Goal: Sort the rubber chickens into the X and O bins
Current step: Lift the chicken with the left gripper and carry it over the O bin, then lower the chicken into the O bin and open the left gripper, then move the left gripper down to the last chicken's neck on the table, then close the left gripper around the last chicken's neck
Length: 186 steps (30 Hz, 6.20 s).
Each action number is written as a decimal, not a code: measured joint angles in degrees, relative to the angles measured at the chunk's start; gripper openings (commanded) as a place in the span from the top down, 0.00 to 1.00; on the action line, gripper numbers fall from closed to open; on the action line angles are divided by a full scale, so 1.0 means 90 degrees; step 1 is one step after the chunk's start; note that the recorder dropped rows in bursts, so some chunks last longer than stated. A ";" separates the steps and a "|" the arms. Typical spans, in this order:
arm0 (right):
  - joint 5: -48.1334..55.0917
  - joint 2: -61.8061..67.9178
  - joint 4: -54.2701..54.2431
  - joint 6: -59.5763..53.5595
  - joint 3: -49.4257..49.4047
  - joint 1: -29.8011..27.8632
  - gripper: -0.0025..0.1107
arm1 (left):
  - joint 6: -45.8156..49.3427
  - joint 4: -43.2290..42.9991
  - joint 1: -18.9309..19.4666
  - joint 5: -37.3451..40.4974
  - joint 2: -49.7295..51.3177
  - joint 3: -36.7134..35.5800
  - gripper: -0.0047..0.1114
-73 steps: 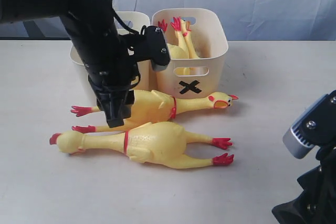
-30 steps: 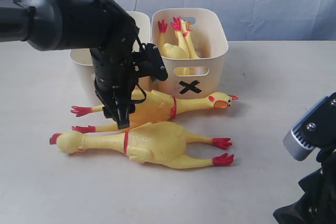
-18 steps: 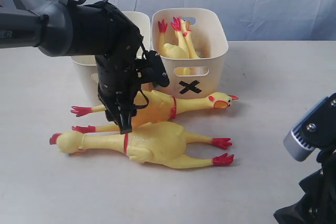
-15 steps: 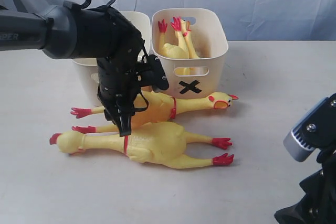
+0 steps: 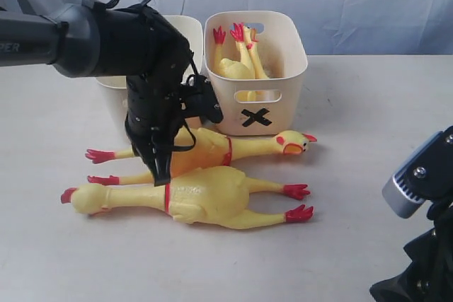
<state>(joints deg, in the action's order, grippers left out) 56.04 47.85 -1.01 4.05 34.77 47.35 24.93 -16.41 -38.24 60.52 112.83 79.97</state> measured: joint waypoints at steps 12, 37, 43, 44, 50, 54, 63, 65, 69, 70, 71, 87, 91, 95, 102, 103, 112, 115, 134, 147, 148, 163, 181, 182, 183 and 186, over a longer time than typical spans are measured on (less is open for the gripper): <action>0.0000 0.0000 0.0000 0.0000 0.0000 0.0000 0.47 | 0.0142 0.0140 0.0000 0.0524 -0.0980 0.0000 0.96; -0.0115 0.0000 0.0000 0.0000 0.0000 0.0000 0.47 | 0.0280 0.2799 0.0852 -0.1202 -0.2549 0.0000 0.96; -0.0115 0.0000 0.0000 0.0000 0.0000 0.0000 0.47 | 0.0006 0.3871 0.1482 -0.3177 -0.2554 0.0000 0.96; -0.0115 0.0000 0.0000 0.0000 0.0000 0.0000 0.47 | -0.0104 0.3952 0.1554 -0.3417 -0.2554 0.0000 0.96; -0.0156 0.0000 0.0000 0.0000 0.0000 0.0000 0.47 | -0.0781 0.4226 0.1939 -0.4607 -0.2331 0.0000 0.96; -0.0212 0.0000 0.0000 0.0000 0.0000 0.0000 0.47 | -0.0888 0.4314 0.1953 -0.4951 -0.1907 0.0000 0.96; -0.0237 0.0000 0.0000 0.0000 0.0000 0.0000 0.47 | -0.0903 0.4646 0.1953 -0.5907 -0.0993 0.0000 0.96; -0.0237 0.0000 0.0000 0.0000 0.0000 0.0000 0.47 | -0.0915 0.4674 0.1967 -0.5980 -0.0865 0.0000 0.96; -0.0237 0.0000 0.0000 0.0000 0.0000 0.0000 0.47 | -0.0915 0.4674 0.2008 -0.5957 -0.0595 0.0000 0.96; -0.0237 0.0000 0.0000 0.0000 0.0000 0.0000 0.47 | -0.0915 0.4622 0.2023 -0.5941 -0.0537 0.0000 0.96; -0.0237 0.0000 0.0000 0.0000 0.0000 0.0000 0.47 | -0.0915 0.4554 0.2041 -0.5913 -0.0500 0.0000 0.96; -0.0274 0.0000 -0.0003 0.0000 -0.0019 0.0000 0.47 | -0.0917 0.3832 0.2449 -0.4757 -0.0310 0.0000 0.96; -0.0274 0.0000 -0.0003 0.0000 -0.0019 0.0000 0.47 | -0.0931 0.3555 0.2462 -0.4416 -0.0310 0.0000 0.96; -0.0314 0.0000 -0.0003 0.0000 -0.0019 0.0000 0.47 | -0.0931 0.3178 0.2462 -0.4137 -0.0310 0.0000 0.95; -0.0323 0.0000 -0.0003 0.0000 -0.0019 0.0000 0.47 | -0.0931 0.2839 0.2462 -0.3939 -0.0310 0.0000 0.71; -0.0323 0.0000 -0.0003 0.0000 -0.0019 0.0000 0.47 | -0.0931 0.2841 0.2462 -0.3939 -0.0310 0.0000 0.68; -0.0323 0.0000 -0.0003 0.0000 -0.0019 0.0000 0.47 | -0.0931 0.3188 0.2462 -0.4026 -0.0310 0.0000 0.63; -0.0323 0.0000 -0.0003 0.0000 -0.0019 0.0000 0.47 | -0.0931 0.3556 0.2462 -0.4171 -0.0310 0.0000 0.63; -0.0323 0.0000 -0.0003 0.0000 -0.0019 0.0000 0.47 | 0.0500 0.3911 0.2462 -0.3630 -0.1200 0.0000 0.63; -0.0323 0.0000 -0.0003 0.0000 -0.0019 0.0000 0.47 | 0.2952 0.5157 0.2290 -0.0812 -0.1634 0.0000 0.63; -0.0323 0.0000 -0.0003 0.0000 -0.0019 0.0000 0.47 | 0.2996 0.5167 0.2239 -0.0713 -0.1668 0.0000 0.63; -0.0323 0.0000 -0.0052 0.0000 -0.0019 0.0000 0.47 | 0.4120 0.3409 0.0569 -0.0096 -0.1475 -0.0969 0.40; -0.0310 0.0000 -0.0076 0.0000 -0.0019 0.0000 0.47 | 0.4123 0.2446 0.0569 -0.1960 -0.1289 -0.2042 0.40; -0.0310 0.0000 -0.0091 0.0000 -0.0019 0.0000 0.47 | 0.4123 0.2475 0.0569 -0.2034 -0.1236 -0.2042 0.40; -0.0310 0.0000 -0.0103 0.0000 -0.0019 0.0000 0.47 | 0.4123 0.2495 0.0569 -0.2086 -0.1179 -0.2042 0.40; -0.0310 0.0000 -0.0117 0.0000 -0.0019 0.0000 0.47 | 0.4111 0.2506 0.0569 -0.2155 -0.0967 -0.2053 0.40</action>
<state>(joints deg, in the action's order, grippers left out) 53.25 47.85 -2.06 4.05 34.60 47.35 61.93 6.14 -33.11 41.13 104.14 61.49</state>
